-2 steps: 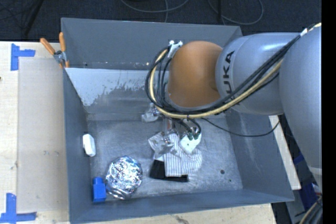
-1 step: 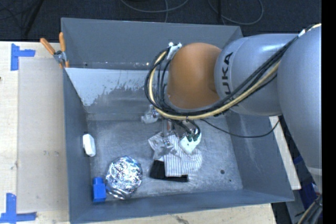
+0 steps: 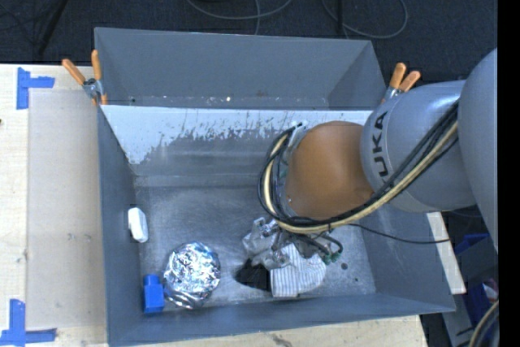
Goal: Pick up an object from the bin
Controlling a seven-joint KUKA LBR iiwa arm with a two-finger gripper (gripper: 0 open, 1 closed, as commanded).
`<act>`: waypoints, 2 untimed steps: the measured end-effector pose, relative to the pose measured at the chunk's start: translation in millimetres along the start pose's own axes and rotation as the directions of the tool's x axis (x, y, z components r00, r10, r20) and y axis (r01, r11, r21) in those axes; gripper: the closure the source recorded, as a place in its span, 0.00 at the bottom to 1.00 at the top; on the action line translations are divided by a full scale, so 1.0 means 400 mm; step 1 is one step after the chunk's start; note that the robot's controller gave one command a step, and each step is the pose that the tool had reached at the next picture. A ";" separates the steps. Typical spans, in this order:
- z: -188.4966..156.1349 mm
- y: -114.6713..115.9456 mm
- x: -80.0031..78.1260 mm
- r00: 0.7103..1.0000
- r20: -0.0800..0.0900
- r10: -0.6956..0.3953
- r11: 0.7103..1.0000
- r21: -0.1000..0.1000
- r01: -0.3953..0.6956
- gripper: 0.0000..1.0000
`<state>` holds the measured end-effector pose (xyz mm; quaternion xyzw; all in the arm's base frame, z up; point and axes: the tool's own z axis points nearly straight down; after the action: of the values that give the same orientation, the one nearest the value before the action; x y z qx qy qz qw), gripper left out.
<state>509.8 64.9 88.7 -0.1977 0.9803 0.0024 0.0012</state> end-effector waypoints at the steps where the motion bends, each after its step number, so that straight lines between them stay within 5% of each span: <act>1: 0.000 0.000 0.000 1.000 0.000 0.001 1.000 0.000 -0.001 1.00; 2: -0.099 0.025 0.003 1.000 -0.011 -0.014 1.000 0.002 0.014 1.00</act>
Offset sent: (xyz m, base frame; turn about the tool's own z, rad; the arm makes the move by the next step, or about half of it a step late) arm -0.0075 0.0360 0.1454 -0.0491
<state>504.7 73.3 128.2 -0.2046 0.9788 0.0003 -0.0042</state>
